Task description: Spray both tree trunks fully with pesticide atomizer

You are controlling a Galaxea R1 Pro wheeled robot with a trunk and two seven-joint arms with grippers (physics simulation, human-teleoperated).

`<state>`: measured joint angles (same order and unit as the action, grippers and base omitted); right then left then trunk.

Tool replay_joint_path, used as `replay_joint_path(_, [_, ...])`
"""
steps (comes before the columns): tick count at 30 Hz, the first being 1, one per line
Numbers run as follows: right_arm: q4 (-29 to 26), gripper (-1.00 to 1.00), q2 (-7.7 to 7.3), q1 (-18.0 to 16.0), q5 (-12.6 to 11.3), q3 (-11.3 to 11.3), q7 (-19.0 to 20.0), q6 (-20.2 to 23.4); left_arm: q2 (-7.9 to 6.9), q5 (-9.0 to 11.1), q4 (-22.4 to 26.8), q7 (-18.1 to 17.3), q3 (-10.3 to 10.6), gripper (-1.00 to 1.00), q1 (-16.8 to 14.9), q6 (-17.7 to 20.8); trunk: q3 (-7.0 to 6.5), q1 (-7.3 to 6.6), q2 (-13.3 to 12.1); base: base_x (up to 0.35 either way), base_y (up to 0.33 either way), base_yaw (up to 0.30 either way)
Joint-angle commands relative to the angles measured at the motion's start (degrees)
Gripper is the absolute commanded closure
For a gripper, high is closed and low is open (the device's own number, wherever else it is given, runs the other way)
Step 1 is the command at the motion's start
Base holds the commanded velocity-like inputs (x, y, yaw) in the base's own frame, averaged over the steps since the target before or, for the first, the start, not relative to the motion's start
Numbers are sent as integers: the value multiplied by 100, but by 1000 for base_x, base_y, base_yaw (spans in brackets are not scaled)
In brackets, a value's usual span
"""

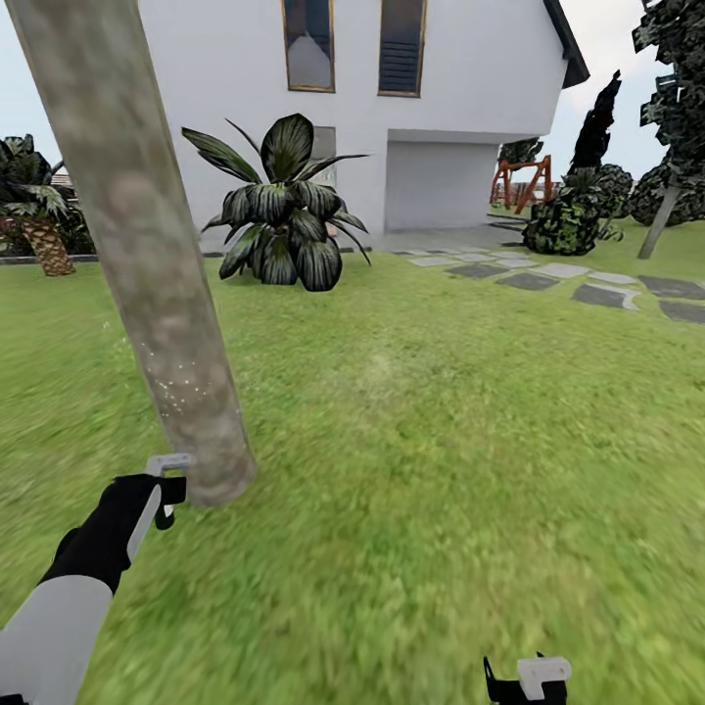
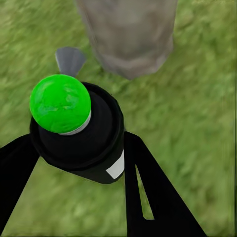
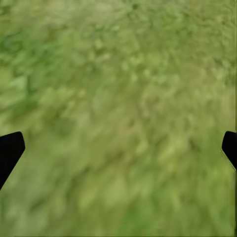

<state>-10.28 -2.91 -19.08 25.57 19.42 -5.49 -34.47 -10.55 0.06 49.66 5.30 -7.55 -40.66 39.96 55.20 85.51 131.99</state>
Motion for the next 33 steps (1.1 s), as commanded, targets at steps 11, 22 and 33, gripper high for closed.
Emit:
replay_joint_path(11, [9, -100, 0, -6, 59, 18, -39, -16, 0, 3, -9, 15, -1, 100, 1, 29, 5, 1, 2, 228, -195, 110])
replay_joint_path(22, [9, -100, 0, -3, 59, 18, -39, -17, 0, 3, -9, 15, -1, 100, 3, 29, 5, 1, 2, 31, -264, 250])
replay_joint_path(33, [9, -100, 0, -8, 59, 18, -39, -16, 0, 3, -9, 15, -1, 100, -2, 29, 5, 1, 2, 0, -271, 8])
